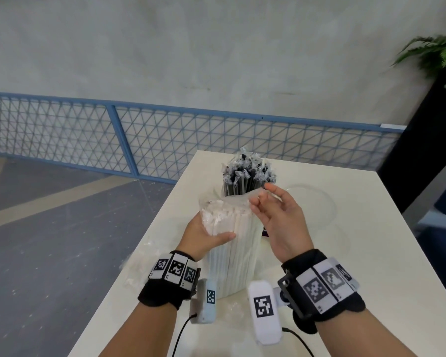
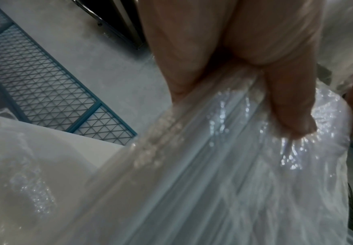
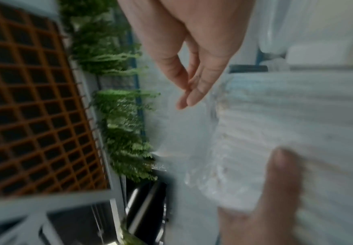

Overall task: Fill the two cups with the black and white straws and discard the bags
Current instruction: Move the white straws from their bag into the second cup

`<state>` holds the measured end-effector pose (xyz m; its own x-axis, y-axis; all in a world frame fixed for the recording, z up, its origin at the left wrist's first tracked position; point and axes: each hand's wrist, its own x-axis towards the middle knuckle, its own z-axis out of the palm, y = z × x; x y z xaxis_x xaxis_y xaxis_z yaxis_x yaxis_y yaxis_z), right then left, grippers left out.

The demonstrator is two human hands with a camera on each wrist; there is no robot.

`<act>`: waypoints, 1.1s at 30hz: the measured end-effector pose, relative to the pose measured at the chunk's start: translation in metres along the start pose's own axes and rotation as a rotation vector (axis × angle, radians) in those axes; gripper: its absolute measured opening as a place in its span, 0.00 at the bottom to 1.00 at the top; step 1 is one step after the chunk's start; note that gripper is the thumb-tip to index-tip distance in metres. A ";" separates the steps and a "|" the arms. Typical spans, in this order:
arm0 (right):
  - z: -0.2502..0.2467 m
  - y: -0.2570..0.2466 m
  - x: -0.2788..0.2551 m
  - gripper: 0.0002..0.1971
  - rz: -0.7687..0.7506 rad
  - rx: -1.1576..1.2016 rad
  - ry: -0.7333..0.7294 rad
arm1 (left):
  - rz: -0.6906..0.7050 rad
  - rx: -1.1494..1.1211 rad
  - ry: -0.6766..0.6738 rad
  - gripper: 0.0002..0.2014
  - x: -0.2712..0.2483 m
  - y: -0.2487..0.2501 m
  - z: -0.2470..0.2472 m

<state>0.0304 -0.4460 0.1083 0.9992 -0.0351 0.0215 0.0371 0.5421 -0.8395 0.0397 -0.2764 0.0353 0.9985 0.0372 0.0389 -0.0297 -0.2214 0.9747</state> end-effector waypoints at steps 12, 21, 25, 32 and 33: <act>-0.001 -0.002 0.003 0.14 -0.614 -1.159 -0.304 | 0.028 -0.005 -0.042 0.33 0.002 -0.001 0.000; 0.024 -0.018 0.046 0.17 -0.480 -0.925 -0.129 | 0.065 0.086 -0.088 0.30 -0.004 0.010 0.004; 0.015 -0.015 0.015 0.07 -0.773 -1.148 -0.258 | 0.049 0.042 -0.070 0.31 -0.004 0.004 0.001; 0.011 -0.019 0.005 0.07 -0.432 -1.552 -0.503 | 0.058 0.052 -0.099 0.35 -0.002 0.006 0.004; 0.013 -0.025 0.003 0.07 -0.353 -1.461 -0.548 | 0.047 0.042 -0.093 0.36 -0.001 0.004 0.004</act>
<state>0.0329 -0.4483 0.1365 0.8419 0.4877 0.2312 0.5308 -0.6705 -0.5184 0.0385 -0.2810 0.0386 0.9960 -0.0638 0.0618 -0.0764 -0.2610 0.9623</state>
